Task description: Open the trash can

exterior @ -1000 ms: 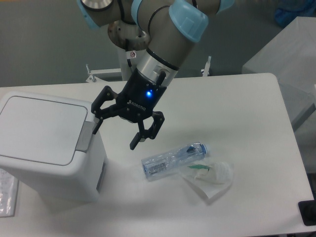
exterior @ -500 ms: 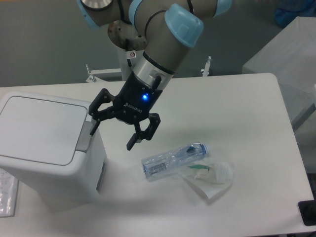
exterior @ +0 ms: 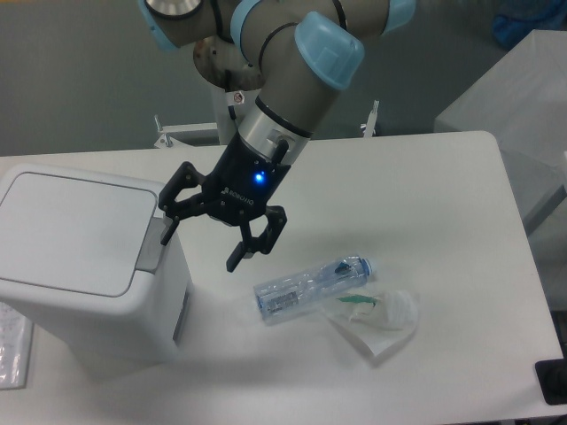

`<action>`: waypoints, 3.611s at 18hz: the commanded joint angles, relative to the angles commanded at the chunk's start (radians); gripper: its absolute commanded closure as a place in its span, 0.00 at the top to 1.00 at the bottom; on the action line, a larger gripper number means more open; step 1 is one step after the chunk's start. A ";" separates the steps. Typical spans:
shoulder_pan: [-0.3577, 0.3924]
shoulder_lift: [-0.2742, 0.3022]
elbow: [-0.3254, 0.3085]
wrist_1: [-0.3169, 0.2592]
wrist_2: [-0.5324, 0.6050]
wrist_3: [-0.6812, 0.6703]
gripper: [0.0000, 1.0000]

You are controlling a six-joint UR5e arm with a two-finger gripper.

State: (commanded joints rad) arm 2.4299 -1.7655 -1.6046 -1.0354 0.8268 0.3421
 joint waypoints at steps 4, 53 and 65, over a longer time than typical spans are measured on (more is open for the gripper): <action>-0.011 -0.003 -0.002 0.012 0.015 -0.002 1.00; -0.015 -0.003 0.009 0.018 0.026 -0.008 1.00; 0.089 -0.060 0.166 0.021 0.028 0.001 1.00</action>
State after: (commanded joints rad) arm 2.5186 -1.8254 -1.4389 -1.0140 0.8544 0.3435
